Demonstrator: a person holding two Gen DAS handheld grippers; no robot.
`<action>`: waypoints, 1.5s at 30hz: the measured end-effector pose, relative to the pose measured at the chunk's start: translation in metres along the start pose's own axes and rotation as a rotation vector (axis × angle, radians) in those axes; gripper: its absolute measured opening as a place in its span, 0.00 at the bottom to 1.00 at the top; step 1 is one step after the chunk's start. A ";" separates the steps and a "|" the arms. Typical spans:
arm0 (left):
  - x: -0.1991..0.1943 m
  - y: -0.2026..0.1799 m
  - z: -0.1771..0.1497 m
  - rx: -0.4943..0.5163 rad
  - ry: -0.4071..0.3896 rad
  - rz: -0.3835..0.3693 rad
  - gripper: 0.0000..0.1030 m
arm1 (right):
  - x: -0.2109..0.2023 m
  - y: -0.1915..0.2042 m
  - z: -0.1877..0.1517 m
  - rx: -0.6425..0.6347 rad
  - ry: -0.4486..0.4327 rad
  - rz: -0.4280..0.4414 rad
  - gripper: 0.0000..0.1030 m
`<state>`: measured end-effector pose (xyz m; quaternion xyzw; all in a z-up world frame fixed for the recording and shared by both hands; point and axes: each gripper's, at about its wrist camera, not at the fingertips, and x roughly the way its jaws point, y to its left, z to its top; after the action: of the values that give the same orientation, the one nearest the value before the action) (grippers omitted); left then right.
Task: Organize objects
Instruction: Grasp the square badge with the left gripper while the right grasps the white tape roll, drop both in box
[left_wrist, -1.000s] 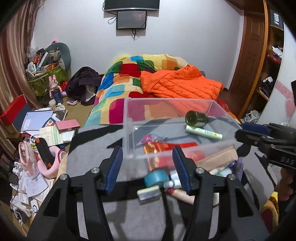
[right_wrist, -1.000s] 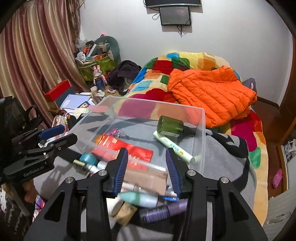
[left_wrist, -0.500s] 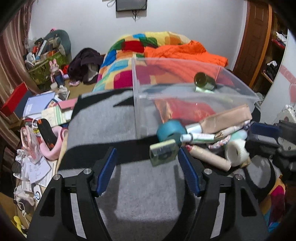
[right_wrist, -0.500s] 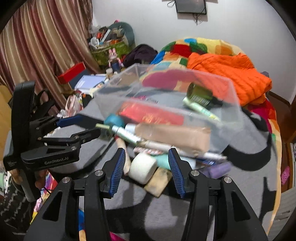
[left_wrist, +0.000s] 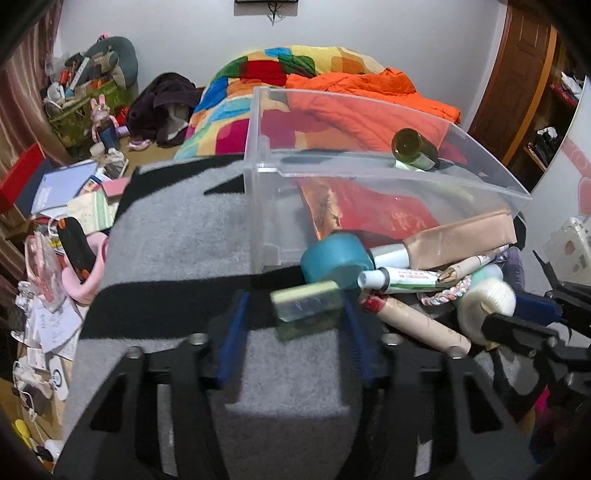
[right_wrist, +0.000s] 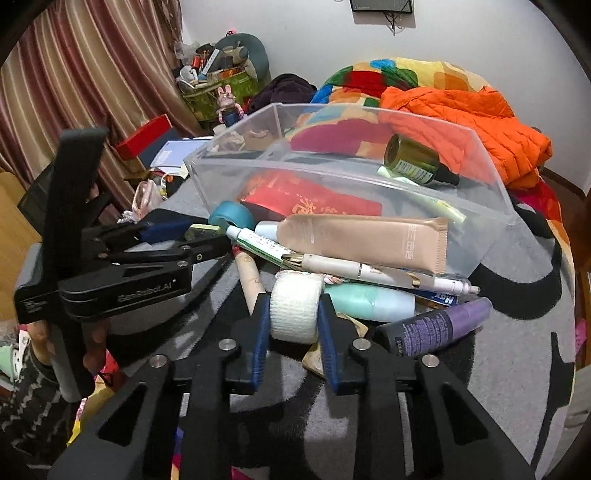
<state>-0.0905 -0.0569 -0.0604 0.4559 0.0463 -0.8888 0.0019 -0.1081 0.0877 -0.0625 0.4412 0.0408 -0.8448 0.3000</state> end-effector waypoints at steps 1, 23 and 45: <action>-0.001 0.000 -0.002 0.001 -0.004 0.006 0.35 | -0.003 0.000 0.000 -0.001 -0.011 -0.002 0.22; -0.063 0.002 0.009 0.002 -0.185 -0.024 0.32 | -0.051 -0.025 0.042 0.024 -0.172 -0.049 0.22; -0.051 0.000 0.075 -0.036 -0.262 -0.029 0.32 | 0.013 -0.061 0.097 0.067 -0.074 -0.126 0.22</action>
<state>-0.1215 -0.0647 0.0238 0.3351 0.0682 -0.9397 0.0031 -0.2168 0.0987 -0.0252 0.4161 0.0292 -0.8786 0.2325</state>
